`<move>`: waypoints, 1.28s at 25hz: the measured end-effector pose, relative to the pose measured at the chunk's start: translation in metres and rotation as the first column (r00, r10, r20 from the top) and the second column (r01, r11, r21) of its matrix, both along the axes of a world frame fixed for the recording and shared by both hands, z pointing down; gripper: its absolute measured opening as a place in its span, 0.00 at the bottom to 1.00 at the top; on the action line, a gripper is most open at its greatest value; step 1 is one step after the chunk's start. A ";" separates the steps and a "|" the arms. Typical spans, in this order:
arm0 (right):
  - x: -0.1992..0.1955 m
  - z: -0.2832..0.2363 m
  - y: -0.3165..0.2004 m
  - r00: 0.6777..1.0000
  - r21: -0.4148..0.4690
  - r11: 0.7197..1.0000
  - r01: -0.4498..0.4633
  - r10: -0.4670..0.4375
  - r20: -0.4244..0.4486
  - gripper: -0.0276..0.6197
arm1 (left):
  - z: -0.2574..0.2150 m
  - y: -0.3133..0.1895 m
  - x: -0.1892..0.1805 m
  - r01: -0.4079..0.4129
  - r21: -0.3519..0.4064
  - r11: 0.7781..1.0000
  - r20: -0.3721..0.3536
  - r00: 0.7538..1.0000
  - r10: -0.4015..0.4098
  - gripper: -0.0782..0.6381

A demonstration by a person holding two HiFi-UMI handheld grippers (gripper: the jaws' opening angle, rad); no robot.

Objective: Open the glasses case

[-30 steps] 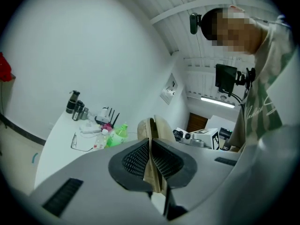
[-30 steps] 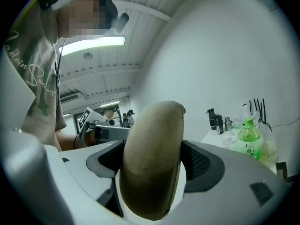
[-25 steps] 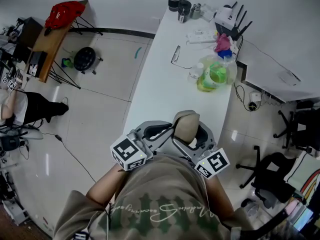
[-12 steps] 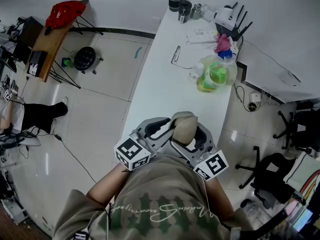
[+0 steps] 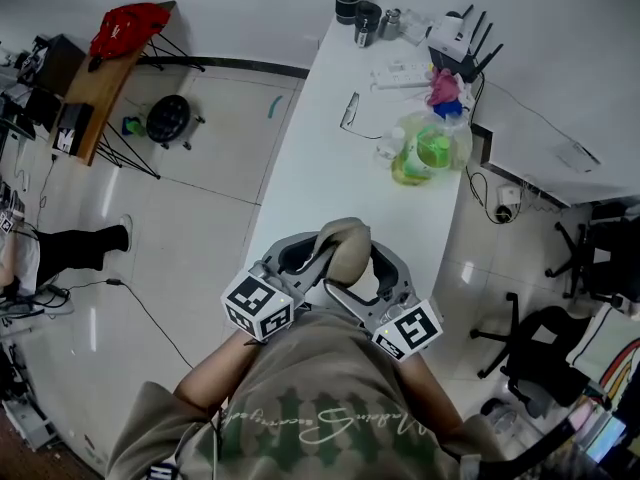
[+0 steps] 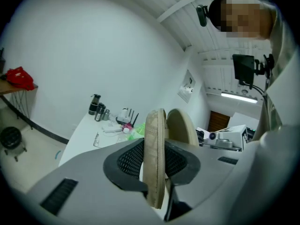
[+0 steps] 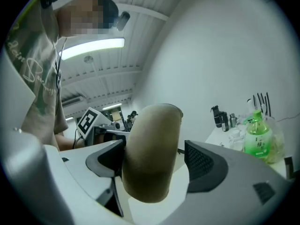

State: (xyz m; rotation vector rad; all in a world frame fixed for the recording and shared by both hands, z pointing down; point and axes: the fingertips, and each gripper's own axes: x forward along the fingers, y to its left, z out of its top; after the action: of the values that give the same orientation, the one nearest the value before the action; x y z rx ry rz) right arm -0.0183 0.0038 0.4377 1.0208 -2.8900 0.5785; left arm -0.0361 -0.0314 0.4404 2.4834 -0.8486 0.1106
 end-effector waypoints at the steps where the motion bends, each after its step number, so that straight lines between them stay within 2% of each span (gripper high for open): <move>1: 0.001 0.003 -0.001 0.999 -0.004 1.000 -0.012 0.012 -0.032 0.65 | 0.002 -0.003 -0.004 0.027 -0.006 1.000 0.011 1.000 -0.027 0.24; 3: -0.001 0.013 -0.002 0.992 -0.012 1.000 -0.024 0.023 -0.121 0.65 | 0.008 -0.006 -0.008 0.048 -0.012 0.999 0.045 0.998 -0.048 0.24; 5: -0.004 0.020 -0.002 0.969 0.028 0.999 -0.031 0.037 -0.243 0.65 | 0.014 -0.005 -0.008 0.060 -0.013 0.998 0.086 0.995 -0.059 0.24; 7: -0.005 0.020 -0.001 0.945 0.072 0.996 -0.047 0.068 -0.319 0.65 | 0.018 -0.005 -0.011 0.091 -0.030 0.995 0.090 0.992 -0.088 0.24; 11: -0.010 0.020 -0.002 0.953 0.040 0.999 -0.031 0.042 -0.299 0.65 | 0.018 -0.006 -0.017 0.110 -0.037 0.993 0.067 0.992 -0.107 0.24; 17: -0.011 0.012 -0.002 0.949 0.090 0.996 -0.022 0.050 -0.313 0.65 | 0.013 -0.007 -0.016 0.093 -0.037 0.995 0.045 0.995 -0.091 0.24; 20: -0.013 0.009 0.000 0.937 0.106 0.994 -0.018 0.053 -0.344 0.65 | 0.010 -0.009 -0.018 0.109 -0.025 0.994 0.039 0.993 -0.108 0.24; 22: -0.012 0.008 -0.002 0.910 0.144 0.989 -0.030 0.086 -0.406 0.65 | 0.011 -0.011 -0.020 0.137 -0.032 0.990 0.043 0.990 -0.136 0.24; 26: -0.014 -0.004 -0.008 0.832 0.281 0.959 -0.022 0.173 -0.527 0.65 | 0.017 -0.017 -0.026 0.219 -0.085 0.972 0.024 0.976 -0.218 0.24; 29: -0.019 -0.003 -0.006 0.814 0.292 0.956 0.013 0.160 -0.559 0.65 | 0.014 -0.017 -0.031 0.262 -0.095 0.961 -0.014 0.964 -0.264 0.24; 32: -0.023 0.003 -0.003 0.770 0.311 0.948 0.068 0.149 -0.621 0.65 | 0.009 -0.017 -0.031 0.286 -0.087 0.954 -0.046 0.956 -0.290 0.24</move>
State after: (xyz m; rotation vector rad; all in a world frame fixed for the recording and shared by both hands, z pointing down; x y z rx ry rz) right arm -0.0413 0.0010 0.4404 1.0474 -2.3675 -0.2342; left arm -0.0668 -0.0488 0.4494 2.2499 -1.1473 -0.0300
